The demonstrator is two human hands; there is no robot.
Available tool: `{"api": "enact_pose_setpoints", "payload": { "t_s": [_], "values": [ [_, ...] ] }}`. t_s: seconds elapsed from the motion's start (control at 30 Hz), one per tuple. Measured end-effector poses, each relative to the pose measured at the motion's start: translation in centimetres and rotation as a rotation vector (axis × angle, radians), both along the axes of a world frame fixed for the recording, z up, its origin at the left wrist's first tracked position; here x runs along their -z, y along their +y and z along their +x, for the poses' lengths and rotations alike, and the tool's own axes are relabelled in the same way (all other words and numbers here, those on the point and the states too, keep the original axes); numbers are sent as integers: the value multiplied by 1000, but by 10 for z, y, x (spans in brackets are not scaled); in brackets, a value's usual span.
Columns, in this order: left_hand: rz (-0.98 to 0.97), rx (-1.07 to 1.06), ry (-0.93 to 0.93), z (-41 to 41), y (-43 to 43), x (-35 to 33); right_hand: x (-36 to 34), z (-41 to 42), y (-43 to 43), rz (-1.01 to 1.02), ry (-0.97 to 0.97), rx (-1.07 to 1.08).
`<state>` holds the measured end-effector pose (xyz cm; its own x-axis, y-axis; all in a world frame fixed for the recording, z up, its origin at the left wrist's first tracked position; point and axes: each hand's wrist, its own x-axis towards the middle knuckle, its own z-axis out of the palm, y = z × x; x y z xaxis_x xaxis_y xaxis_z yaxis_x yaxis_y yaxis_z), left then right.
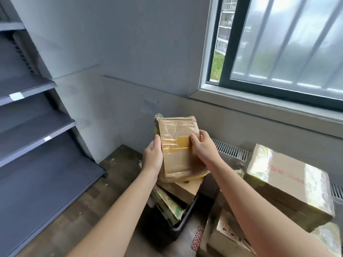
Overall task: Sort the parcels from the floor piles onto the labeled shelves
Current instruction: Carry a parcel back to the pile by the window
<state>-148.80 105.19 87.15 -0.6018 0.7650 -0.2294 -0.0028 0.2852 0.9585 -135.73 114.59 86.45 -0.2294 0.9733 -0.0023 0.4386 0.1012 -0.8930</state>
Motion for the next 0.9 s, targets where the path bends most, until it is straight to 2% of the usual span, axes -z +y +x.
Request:
{"api": "enact_pose_setpoints", "payload": {
  "t_s": [0.3,0.43,0.53,0.7,0.77,0.9],
  "values": [
    [54,103,70,-16,133,13,18,13,131,-40,13,112],
    [-167,170,-113,-27,180,23,30,19,167,-77,20,176],
    [-211,284,-263,-32,212,32,39,19,190,-117,27,223],
    [-174,386,-323,-49,262,50,52,12,220,-189,42,327],
    [-185,418,-349,-56,278,55,56,5,230,-195,-10,358],
    [-182,465,-258,-65,301,53,66,-13,245,-225,-86,398]
  ]
}}
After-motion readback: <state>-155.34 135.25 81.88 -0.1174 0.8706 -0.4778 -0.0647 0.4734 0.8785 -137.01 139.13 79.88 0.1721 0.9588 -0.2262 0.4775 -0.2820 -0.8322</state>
